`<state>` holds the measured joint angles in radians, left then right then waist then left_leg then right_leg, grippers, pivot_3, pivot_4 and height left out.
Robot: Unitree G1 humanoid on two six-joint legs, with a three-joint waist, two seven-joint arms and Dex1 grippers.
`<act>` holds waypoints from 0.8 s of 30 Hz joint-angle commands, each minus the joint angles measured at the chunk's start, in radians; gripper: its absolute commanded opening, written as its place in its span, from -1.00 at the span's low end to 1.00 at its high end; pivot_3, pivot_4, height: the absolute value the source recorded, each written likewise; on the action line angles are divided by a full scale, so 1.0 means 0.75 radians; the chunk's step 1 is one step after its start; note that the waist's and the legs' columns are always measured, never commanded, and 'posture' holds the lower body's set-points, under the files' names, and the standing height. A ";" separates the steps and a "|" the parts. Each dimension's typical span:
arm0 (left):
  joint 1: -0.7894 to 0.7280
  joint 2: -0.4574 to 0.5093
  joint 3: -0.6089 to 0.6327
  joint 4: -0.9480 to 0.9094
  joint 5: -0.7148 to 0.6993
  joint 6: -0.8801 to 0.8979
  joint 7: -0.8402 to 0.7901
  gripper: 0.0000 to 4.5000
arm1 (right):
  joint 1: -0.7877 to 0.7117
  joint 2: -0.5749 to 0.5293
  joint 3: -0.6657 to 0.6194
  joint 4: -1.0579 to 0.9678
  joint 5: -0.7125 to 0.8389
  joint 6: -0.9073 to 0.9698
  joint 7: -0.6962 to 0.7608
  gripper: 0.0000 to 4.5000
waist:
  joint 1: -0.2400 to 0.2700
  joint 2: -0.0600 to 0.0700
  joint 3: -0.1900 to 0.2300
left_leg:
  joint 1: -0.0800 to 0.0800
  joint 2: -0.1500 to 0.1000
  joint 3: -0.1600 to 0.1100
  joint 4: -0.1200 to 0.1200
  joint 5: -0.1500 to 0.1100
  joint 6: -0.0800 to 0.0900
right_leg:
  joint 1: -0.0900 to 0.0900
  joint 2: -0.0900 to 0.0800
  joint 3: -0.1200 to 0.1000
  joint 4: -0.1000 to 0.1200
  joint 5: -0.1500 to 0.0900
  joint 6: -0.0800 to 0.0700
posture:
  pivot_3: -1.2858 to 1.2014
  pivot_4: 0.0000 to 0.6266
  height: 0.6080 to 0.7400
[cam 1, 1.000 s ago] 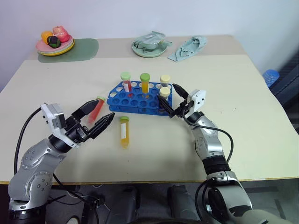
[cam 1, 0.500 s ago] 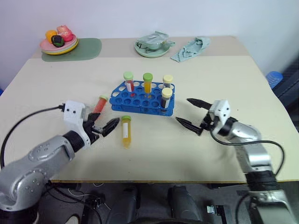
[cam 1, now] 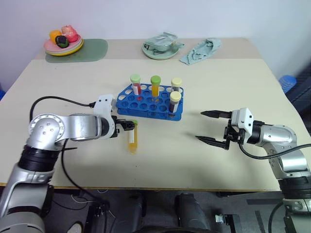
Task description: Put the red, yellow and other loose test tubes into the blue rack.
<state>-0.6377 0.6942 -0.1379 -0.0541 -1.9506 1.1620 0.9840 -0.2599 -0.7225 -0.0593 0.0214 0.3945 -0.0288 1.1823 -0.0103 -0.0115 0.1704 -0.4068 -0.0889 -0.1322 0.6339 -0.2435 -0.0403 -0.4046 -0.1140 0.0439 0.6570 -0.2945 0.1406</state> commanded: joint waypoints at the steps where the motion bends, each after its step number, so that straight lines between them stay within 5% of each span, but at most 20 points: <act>1: -0.062 -0.099 -0.013 0.077 -0.029 -0.041 0.167 0.91 | 0.006 0.011 -0.021 -0.034 0.006 -0.034 -0.005 0.94 | 0.002 0.000 0.000 | 0.000 0.000 0.000 0.000 0.000 0.000 | 0.000 0.000 0.000 0.000 0.000 0.000 | 0.03 -0.52 1.00; 10: -0.201 -0.312 -0.007 0.258 -0.029 -0.046 0.414 0.91 | 0.059 0.025 -0.031 -0.107 0.019 -0.027 -0.046 0.94 | 0.000 -0.001 0.000 | -0.001 0.000 0.001 0.006 0.000 0.000 | -0.001 0.001 0.001 0.004 0.000 0.000 | 0.03 -0.52 1.00; 24: -0.225 -0.423 0.169 0.320 -0.029 -0.024 0.668 0.91 | 0.094 -0.017 -0.068 -0.207 0.073 0.057 -0.039 0.94 | 0.001 -0.001 0.000 | -0.002 -0.001 0.001 0.014 -0.001 0.001 | -0.001 0.001 0.001 0.008 0.000 0.001 | 0.03 -0.52 1.00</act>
<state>-0.7881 0.3803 -0.0425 0.1950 -1.9667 1.1339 1.4553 -0.1747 -0.7268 -0.0889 -0.0909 0.4250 0.0146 1.1482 -0.0093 -0.0123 0.1703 -0.4085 -0.0899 -0.1318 0.6441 -0.2439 -0.0397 -0.4052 -0.1135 0.0451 0.6633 -0.2948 0.1411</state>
